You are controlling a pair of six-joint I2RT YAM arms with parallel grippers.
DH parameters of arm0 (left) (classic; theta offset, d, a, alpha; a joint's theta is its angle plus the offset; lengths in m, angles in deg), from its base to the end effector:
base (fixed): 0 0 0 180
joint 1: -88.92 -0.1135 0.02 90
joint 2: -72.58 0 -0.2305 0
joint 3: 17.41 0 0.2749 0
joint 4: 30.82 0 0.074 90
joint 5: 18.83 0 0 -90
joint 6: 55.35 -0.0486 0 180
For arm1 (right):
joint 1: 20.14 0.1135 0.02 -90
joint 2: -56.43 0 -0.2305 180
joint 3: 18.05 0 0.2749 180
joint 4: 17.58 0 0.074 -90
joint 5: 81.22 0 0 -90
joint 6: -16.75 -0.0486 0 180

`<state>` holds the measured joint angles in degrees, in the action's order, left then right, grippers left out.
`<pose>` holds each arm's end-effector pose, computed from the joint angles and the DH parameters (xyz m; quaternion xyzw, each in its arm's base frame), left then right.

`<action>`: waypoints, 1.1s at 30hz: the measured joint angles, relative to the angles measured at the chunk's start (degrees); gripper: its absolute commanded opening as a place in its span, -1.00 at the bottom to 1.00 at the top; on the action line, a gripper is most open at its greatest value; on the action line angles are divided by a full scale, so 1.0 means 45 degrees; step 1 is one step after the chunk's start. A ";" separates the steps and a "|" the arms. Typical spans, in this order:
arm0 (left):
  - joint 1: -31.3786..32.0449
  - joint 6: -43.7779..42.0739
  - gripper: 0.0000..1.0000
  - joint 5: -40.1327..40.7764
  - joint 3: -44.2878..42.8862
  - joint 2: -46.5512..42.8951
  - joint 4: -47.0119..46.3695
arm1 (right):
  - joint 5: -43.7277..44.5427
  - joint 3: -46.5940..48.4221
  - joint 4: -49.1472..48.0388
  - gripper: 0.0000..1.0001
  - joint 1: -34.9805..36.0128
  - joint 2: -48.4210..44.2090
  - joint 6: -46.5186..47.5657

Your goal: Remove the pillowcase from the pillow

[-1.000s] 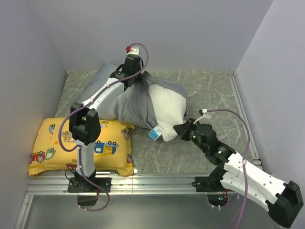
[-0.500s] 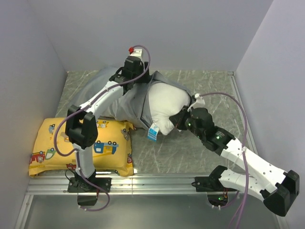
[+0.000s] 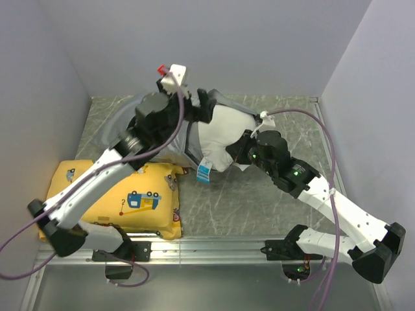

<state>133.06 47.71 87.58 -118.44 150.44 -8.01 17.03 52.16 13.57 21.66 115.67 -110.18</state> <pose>0.2571 -0.2303 0.4478 0.0894 0.6993 -0.2477 0.6646 0.2183 0.1858 0.3218 0.0064 0.8189 0.3164 0.4787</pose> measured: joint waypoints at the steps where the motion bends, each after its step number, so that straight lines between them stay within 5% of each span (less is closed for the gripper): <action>1: 0.0175 -0.0024 0.99 -0.0019 0.0622 -0.0510 -0.0238 | -0.0039 0.0136 0.0034 -1.00 0.0000 0.0034 0.0034; 7: 0.0627 -0.0894 0.99 -0.0529 0.6309 -0.3711 -0.3240 | -0.0321 0.1064 0.0262 -1.00 -0.0015 0.0389 0.0194; 11: 0.1350 -0.2147 0.99 -0.1214 0.8140 -0.4143 -0.4269 | -0.0471 0.1477 0.0418 -1.00 -0.0049 0.0699 0.0233; 22: 0.3662 -0.5401 0.99 -0.1763 0.8762 -0.3983 -0.5736 | -0.0738 0.2501 0.0792 -1.00 -0.0073 0.1302 0.0432; 33: 0.4342 -0.9612 0.99 0.2025 0.7912 0.0228 -0.8097 | -0.0661 0.2623 0.1132 -1.00 -0.0185 0.1341 0.0461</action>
<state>152.60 4.46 96.69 -82.84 151.47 -44.45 14.06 63.96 18.67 20.83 121.71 -108.10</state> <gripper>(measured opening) 0.994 0.109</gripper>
